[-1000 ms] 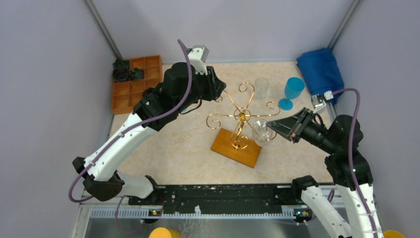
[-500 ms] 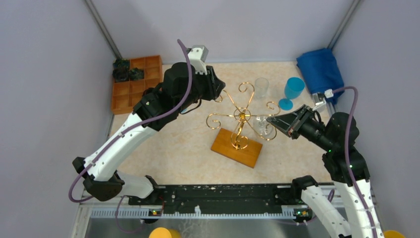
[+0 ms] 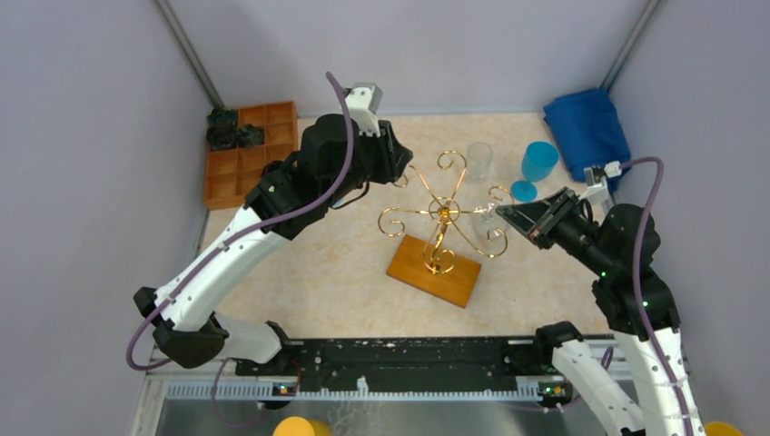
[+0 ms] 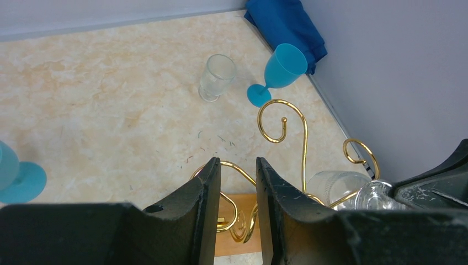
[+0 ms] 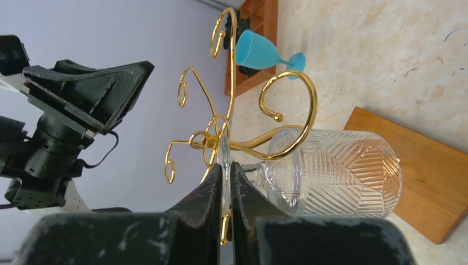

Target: Take the wine glass off the wine glass rack

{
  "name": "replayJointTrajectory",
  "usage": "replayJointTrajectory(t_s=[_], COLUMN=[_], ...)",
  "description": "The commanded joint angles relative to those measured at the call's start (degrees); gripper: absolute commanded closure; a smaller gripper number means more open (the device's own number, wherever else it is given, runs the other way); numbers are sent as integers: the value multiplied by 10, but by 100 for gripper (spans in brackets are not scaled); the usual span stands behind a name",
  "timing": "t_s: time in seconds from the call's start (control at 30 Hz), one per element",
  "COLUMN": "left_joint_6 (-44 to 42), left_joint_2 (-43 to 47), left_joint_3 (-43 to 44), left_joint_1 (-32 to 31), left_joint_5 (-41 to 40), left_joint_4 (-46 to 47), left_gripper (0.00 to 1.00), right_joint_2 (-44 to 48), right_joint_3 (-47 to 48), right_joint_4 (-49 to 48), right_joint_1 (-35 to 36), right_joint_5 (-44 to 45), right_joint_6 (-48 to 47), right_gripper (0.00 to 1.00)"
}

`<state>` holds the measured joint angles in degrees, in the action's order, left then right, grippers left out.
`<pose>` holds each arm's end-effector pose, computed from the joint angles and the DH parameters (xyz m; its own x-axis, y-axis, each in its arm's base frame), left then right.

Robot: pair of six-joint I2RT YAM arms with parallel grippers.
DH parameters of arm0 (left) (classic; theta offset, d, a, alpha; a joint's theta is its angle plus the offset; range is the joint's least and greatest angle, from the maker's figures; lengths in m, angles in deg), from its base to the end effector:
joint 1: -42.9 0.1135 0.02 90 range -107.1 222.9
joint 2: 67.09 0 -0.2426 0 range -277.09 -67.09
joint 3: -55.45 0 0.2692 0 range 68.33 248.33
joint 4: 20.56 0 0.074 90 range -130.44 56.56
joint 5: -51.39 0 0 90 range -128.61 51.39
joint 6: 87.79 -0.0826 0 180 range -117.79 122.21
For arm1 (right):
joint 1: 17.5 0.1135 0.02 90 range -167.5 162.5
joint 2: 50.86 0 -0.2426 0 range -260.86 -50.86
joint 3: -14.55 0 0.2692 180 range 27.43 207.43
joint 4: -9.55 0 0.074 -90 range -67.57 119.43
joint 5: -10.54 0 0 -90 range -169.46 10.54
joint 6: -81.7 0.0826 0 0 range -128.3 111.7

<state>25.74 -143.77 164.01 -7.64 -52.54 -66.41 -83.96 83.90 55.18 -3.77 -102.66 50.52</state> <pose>0.2329 -0.2517 0.4545 -0.3806 -0.1474 -0.9129 0.4897 0.8053 -0.3341 0.1689 0.0748 0.3807 -0.5916 0.6649 -0.4559 -0.1730 0.4476 0.8773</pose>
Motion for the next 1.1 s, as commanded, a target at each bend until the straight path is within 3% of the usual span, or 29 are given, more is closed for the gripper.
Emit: replayJointTrajectory(t_s=[0.0, 0.8, 1.07], left_joint_6=[-9, -10, -11], left_joint_2=[-8, -35, -35], left_joint_3=[18, 44, 43], left_joint_1=[-5, -5, -4], left_joint_5=[-7, 10, 2], left_joint_4=[-1, 1, 14], left_gripper=[64, 64, 64], right_joint_2=[4, 11, -42], right_joint_3=[60, 182, 241], right_joint_4=[-12, 114, 64], right_joint_1=[0, 0, -1], right_joint_5=[44, 182, 186], right_joint_6=[-34, -102, -123], right_gripper=[100, 100, 100])
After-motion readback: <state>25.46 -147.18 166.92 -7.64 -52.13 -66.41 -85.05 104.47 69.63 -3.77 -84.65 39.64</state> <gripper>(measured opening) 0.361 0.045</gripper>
